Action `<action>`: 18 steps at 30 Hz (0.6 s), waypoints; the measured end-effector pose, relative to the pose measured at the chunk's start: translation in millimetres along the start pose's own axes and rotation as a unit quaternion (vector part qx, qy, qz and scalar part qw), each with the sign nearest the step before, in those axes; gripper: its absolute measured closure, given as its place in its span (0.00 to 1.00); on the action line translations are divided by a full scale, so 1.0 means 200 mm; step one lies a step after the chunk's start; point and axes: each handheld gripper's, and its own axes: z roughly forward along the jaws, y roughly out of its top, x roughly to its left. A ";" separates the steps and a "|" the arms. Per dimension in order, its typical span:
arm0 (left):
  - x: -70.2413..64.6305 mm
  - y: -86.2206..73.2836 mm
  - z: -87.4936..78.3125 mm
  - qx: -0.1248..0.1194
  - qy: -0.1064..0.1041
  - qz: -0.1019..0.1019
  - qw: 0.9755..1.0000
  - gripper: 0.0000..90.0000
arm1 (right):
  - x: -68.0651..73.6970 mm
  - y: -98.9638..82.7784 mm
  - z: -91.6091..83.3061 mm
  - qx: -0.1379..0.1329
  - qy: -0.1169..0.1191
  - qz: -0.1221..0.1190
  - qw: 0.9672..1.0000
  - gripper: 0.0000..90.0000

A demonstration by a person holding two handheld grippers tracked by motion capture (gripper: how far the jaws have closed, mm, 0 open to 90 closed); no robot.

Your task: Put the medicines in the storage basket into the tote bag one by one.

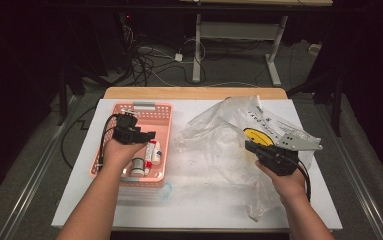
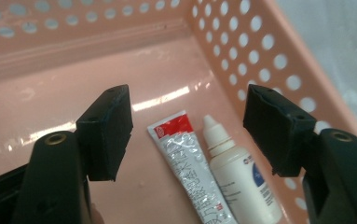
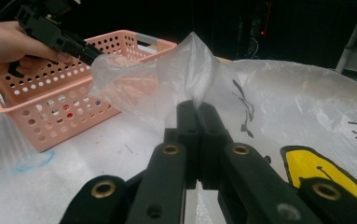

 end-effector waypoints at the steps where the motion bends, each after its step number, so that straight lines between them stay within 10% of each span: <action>1: 0.00 0.00 0.01 0.008 0.003 0.001 1.000 0.35 | 0.00 0.00 0.00 0.001 0.000 0.000 1.000 1.00; 18: 0.03 -0.02 0.13 0.105 0.031 -0.011 0.994 0.42 | 0.01 -0.01 0.01 0.004 0.001 -0.001 1.000 1.00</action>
